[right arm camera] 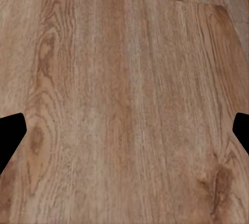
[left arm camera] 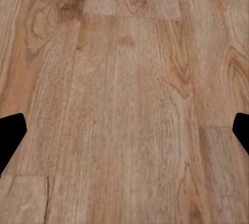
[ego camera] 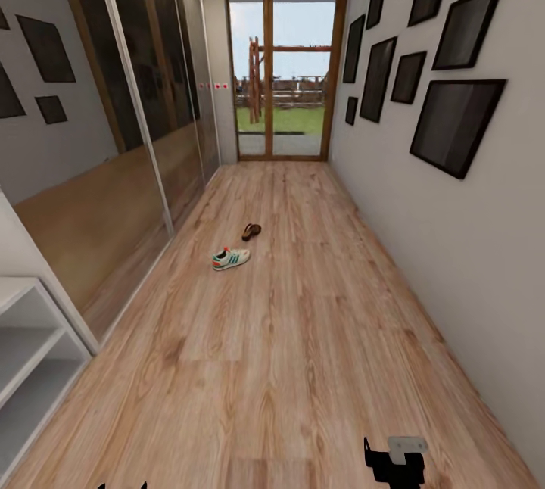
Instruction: Pick up the two gym shoes and the two sandals from the corridor floor and place them onto the hallstand (shoe rack) in the corridor, making sure they are on the rack and not on the floor. Arrange them so the two gym shoes are next to each other and the two sandals are next to each other.
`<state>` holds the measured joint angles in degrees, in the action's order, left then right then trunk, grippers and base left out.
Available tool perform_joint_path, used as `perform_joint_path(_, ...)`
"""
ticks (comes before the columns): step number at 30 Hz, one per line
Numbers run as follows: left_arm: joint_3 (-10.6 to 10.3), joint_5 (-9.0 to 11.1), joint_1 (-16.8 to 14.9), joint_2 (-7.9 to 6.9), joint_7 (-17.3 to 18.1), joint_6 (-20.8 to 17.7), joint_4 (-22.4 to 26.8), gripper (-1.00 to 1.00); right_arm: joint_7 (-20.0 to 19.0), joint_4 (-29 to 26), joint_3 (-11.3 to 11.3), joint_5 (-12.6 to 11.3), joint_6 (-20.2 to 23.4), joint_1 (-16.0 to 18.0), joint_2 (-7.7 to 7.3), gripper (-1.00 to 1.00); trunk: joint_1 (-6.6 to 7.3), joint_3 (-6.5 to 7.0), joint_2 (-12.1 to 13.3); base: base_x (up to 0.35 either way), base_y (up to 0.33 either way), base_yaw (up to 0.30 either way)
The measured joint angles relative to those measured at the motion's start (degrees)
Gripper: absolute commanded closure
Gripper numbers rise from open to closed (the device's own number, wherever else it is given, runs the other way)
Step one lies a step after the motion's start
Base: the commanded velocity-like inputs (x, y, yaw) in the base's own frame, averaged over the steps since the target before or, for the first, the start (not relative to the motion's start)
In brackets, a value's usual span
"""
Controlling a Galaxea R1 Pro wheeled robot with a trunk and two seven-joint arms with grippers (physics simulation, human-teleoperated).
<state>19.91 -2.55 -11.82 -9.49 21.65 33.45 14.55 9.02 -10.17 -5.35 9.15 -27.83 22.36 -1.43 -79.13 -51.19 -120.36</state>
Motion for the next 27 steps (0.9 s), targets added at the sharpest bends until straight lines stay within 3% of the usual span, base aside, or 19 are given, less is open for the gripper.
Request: perform_joint_path(27,0.0,0.0,0.0,0.0,0.0,0.0,0.0,-1.0,0.0,0.0,0.0,0.1,0.0,0.0,0.0,-1.0,0.0,0.0,0.0,0.34,0.0,0.0)
